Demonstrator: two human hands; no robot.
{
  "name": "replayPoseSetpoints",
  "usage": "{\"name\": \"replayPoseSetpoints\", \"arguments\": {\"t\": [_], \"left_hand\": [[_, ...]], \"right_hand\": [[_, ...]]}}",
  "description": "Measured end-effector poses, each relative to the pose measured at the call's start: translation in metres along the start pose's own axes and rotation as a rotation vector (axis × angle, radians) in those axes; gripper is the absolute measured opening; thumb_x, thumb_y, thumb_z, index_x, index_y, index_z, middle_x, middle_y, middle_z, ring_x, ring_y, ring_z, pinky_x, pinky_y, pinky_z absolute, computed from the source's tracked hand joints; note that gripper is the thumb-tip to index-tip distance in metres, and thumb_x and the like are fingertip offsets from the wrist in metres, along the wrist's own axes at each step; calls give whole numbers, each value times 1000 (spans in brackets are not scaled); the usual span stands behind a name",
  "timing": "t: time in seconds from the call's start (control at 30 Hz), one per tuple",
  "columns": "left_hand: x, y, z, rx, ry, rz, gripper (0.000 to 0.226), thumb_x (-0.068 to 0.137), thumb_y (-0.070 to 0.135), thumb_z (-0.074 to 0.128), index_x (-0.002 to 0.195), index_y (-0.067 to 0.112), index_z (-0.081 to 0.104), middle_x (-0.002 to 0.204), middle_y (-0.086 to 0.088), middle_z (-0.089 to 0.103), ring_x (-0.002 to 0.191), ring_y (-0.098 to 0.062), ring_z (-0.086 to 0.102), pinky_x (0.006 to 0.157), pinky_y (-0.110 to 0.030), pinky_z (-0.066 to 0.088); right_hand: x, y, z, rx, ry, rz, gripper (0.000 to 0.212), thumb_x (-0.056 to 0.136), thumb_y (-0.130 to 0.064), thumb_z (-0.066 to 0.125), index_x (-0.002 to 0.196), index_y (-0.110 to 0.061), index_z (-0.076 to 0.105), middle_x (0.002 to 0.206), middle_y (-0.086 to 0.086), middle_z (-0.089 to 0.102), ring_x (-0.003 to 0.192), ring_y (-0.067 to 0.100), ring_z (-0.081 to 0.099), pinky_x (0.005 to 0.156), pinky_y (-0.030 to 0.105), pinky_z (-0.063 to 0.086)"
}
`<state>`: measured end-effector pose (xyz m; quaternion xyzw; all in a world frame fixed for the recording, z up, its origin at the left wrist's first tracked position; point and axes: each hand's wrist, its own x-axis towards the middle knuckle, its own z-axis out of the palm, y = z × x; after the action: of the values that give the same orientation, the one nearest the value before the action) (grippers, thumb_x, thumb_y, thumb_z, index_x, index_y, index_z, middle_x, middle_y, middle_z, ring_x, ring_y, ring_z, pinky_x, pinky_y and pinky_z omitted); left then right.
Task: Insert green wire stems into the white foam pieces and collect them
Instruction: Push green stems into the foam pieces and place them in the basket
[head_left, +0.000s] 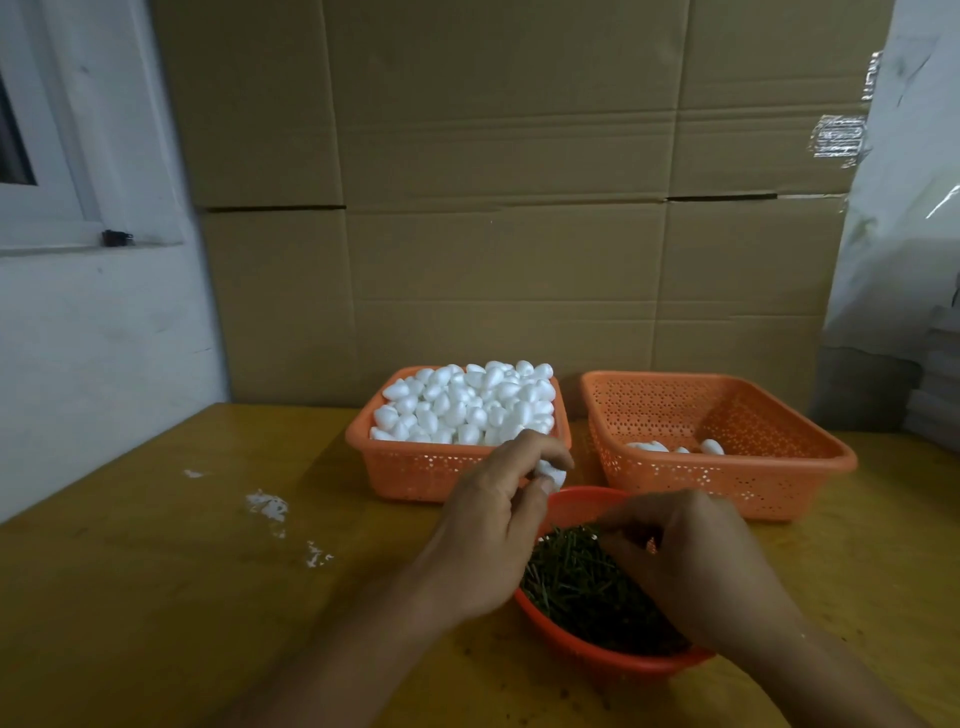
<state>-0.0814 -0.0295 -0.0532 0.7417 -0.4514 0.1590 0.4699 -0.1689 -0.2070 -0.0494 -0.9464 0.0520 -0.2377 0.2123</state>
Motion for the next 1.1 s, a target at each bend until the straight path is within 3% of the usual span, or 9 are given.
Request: {"name": "replayPoseSetpoints", "arguments": {"t": [0.17,0.27,0.37,0.53,0.7,0.77,0.87,1.0,1.1], "left_hand": [[-3,3,2,-34,-66,11,20,103,19,47,104,25,66,95,8,62,94,-19,61,79,-40,50],[-6,3,4,-63,-145,-22,16,98,23,54,107,34,63,99,11,61,101,-17,61,84,-36,51],[-8,3,7,-25,-191,-13,36,90,5,61,110,35,59,102,13,58,100,-14,60,82,-33,52],[-8,4,10,-33,-182,25,34,91,6,62,109,35,55,97,17,58,95,-9,60,77,-17,45],[-9,6,11,-106,-182,4,15,101,40,54,113,36,47,94,10,64,87,-17,66,74,-45,54],[-9,6,11,-136,-167,-13,15,103,44,50,114,35,48,93,6,65,88,-18,66,76,-47,53],[-7,5,11,-136,-89,-21,13,104,39,52,112,30,54,97,11,59,92,-15,61,77,-30,51],[-4,1,12,-243,-24,-145,14,101,34,57,109,26,64,98,9,65,90,-10,64,78,-35,56],[-3,3,11,-407,-1,-258,16,103,24,55,112,22,68,91,4,69,83,-11,65,73,-28,55]], "right_hand": [[3,-1,-1,-128,-163,21,9,90,-39,68,96,-39,74,88,-13,73,78,6,67,72,35,59],[4,-3,-3,-272,-238,22,36,91,-61,56,84,-28,68,74,-5,66,67,9,63,66,34,58],[4,-6,-1,-348,-357,14,42,84,-70,56,90,-30,64,82,-8,66,77,9,64,73,34,58],[5,-13,3,-361,-464,-54,32,87,-56,58,110,-34,63,99,-11,68,92,11,65,82,36,57],[6,-15,8,-386,-435,-49,24,90,-49,56,106,-32,63,101,-11,67,91,12,65,80,35,57],[7,-13,9,-386,-419,-26,20,90,-47,58,98,-30,64,94,-10,66,87,13,65,78,34,58],[7,-10,11,-387,-391,0,17,92,-44,59,92,-28,65,86,-11,63,80,10,64,73,31,58],[6,-9,14,-340,-364,22,19,95,-40,55,102,-30,70,96,-10,67,87,11,65,78,33,59],[6,-8,13,-311,-329,28,23,96,-35,52,88,-23,70,87,-6,68,80,14,65,76,37,58]]}}
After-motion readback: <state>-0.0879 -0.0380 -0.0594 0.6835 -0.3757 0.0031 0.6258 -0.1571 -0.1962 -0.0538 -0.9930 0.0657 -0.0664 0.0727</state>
